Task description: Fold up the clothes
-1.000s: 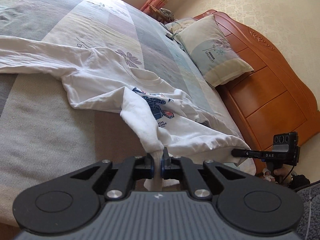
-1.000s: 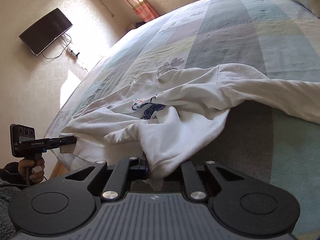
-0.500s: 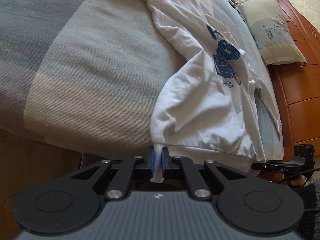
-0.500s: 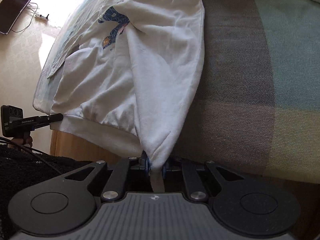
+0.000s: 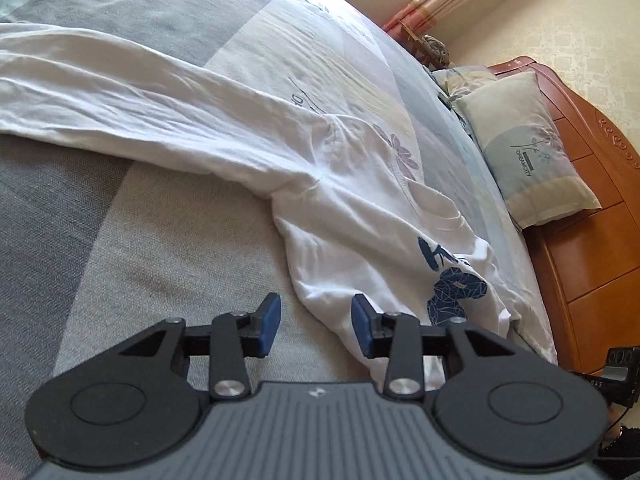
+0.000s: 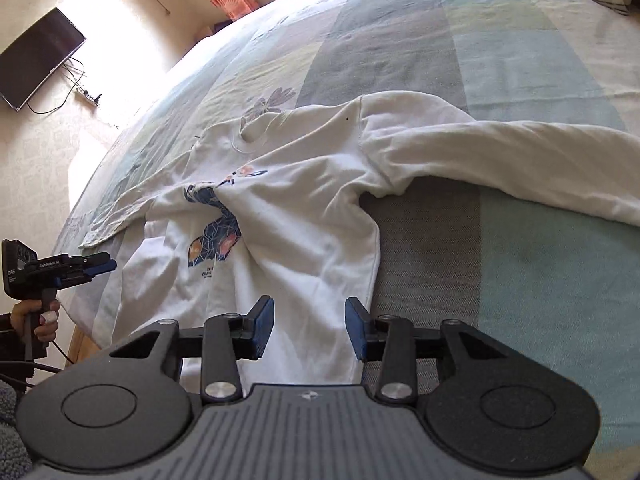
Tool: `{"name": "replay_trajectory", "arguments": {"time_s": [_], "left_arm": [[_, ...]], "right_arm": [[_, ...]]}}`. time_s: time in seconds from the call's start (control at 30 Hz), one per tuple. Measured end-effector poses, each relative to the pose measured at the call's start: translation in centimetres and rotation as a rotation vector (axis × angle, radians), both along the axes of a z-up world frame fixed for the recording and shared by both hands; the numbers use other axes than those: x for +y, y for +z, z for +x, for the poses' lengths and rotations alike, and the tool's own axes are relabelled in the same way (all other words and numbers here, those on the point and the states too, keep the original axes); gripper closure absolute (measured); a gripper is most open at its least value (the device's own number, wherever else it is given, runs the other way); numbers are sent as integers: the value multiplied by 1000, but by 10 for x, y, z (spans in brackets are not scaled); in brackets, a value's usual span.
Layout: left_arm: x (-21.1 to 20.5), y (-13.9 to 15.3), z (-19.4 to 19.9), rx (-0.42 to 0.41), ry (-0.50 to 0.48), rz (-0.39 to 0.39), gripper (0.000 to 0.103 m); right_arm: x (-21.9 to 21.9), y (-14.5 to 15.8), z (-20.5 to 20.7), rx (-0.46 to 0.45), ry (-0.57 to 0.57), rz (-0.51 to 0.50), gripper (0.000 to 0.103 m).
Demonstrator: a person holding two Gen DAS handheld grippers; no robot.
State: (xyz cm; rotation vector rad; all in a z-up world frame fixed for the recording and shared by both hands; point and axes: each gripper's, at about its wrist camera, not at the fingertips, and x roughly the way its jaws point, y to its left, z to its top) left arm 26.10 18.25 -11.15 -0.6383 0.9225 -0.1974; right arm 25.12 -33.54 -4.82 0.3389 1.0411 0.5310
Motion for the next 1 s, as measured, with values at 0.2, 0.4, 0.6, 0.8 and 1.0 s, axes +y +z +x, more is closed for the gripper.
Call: {"name": "replay_trajectory", "arguments": {"time_s": [0.2,0.4,0.6,0.8,1.0], "left_arm": [[-6,-13,27,-68,23,-28,65],[-13,-11,38,-48,44,60,97],[3,3,49,-77,94,118,102],[24,27,92,-112,140,166,103],[16,29,66,-67,63,102,102]], "right_arm": [[-7,-31,29,7,-154,2,49],[-9,-54,55,-11,-237,82,45],[10,-52,83,-53,-204,12,94],[10,-47,110,-91,-229,-73,96],[13,-47,121,-93,-241,-115,94]]}}
